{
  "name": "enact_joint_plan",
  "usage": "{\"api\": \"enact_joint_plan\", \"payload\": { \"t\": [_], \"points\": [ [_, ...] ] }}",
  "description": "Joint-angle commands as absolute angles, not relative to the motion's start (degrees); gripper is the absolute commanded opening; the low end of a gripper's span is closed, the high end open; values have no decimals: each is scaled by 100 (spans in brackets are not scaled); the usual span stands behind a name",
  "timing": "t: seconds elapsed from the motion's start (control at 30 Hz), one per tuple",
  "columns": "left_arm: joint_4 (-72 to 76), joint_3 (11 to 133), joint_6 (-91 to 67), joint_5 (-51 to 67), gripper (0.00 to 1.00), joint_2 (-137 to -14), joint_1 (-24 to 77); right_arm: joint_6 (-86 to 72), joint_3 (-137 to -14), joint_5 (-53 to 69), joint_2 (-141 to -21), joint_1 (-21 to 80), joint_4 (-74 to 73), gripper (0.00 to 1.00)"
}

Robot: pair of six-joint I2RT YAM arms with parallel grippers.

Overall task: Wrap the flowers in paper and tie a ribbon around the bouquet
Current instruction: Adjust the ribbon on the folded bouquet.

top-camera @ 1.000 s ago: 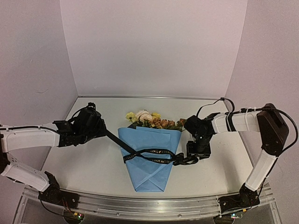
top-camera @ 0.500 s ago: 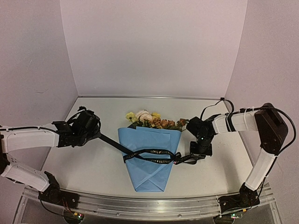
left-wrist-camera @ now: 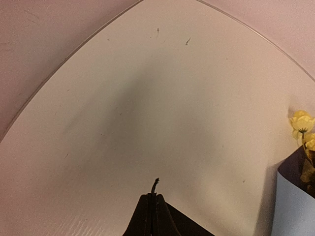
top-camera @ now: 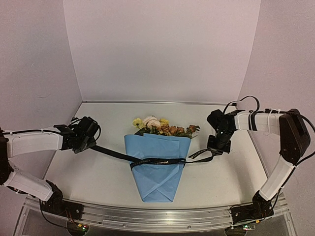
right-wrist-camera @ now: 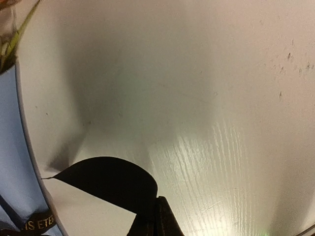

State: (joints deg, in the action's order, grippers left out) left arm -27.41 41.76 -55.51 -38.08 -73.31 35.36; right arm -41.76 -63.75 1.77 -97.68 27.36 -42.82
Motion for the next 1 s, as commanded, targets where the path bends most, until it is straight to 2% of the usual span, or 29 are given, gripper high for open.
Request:
{"api": "enact_joint_plan", "payload": {
  "t": [0.0,0.13,0.37,0.7,0.97],
  "points": [
    [-3149,4183,-5661,-3787,0,-7530,3336,-4034,-7026,190,-9926,2493,-4415,0],
    [-3256,4167,-5658,-3677,0,-7696,3098,-3905,-7240,138,-10099,2371,-4535,0],
    [-2825,3911,-5380,-2963,0,-8128,2087,-3927,-6604,68,-9881,1992,-4537,0],
    [-2526,4339,-5222,-2296,0,-8768,1266,-4030,-5554,-505,-9424,1873,-4436,0],
    [-2335,4298,-5030,-2083,0,-8821,638,-4082,-5423,-367,-9286,1503,-4280,0]
  ]
}}
